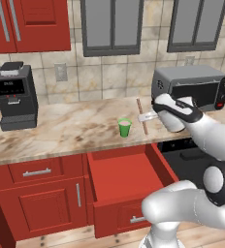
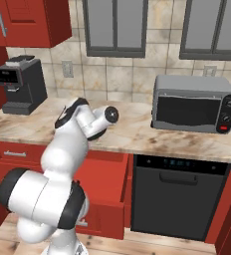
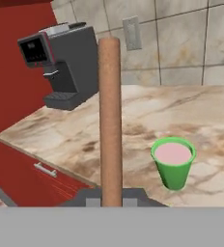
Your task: Pick up the straw from the left drawer and put it inside the smoothie cup.
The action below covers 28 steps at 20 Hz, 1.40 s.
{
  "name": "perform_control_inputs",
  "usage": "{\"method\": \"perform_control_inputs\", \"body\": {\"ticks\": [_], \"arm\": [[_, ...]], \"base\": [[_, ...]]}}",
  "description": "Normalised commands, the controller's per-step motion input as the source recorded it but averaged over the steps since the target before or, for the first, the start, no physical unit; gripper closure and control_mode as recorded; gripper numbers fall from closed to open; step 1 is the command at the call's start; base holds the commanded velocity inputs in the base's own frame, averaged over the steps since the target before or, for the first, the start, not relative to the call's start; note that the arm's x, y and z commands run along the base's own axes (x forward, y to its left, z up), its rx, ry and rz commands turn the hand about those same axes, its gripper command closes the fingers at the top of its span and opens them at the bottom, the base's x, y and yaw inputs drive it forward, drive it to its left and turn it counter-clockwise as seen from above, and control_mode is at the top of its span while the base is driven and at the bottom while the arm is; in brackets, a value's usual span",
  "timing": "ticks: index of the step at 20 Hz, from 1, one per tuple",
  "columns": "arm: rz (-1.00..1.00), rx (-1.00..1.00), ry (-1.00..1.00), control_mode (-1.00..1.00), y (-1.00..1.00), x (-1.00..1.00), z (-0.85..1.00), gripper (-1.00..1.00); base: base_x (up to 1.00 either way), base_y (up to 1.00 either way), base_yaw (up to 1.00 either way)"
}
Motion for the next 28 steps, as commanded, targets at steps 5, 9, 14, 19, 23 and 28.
{"method": "perform_control_inputs", "body": {"ticks": [5,9,14,19,23,28], "arm": [[0.09,0.18,0.0,-1.0,-0.08,0.44,0.29,1.0],[0.01,0.19,0.0,-1.0,-0.14,0.46,0.01,1.0],[0.04,0.17,-0.05,-1.0,-0.03,0.42,0.01,1.0],[0.07,0.03,-0.15,-1.0,0.01,0.29,0.0,1.0],[0.03,0.0,-0.13,-1.0,0.0,0.34,0.0,1.0],[0.0,0.0,-0.13,-1.0,0.09,0.35,-0.06,1.0]], "base": [[0.0,0.0,0.0],[0.0,0.0,0.0],[0.0,0.0,0.0],[0.0,0.0,0.0],[0.0,0.0,0.0],[0.0,0.0,0.0]]}}
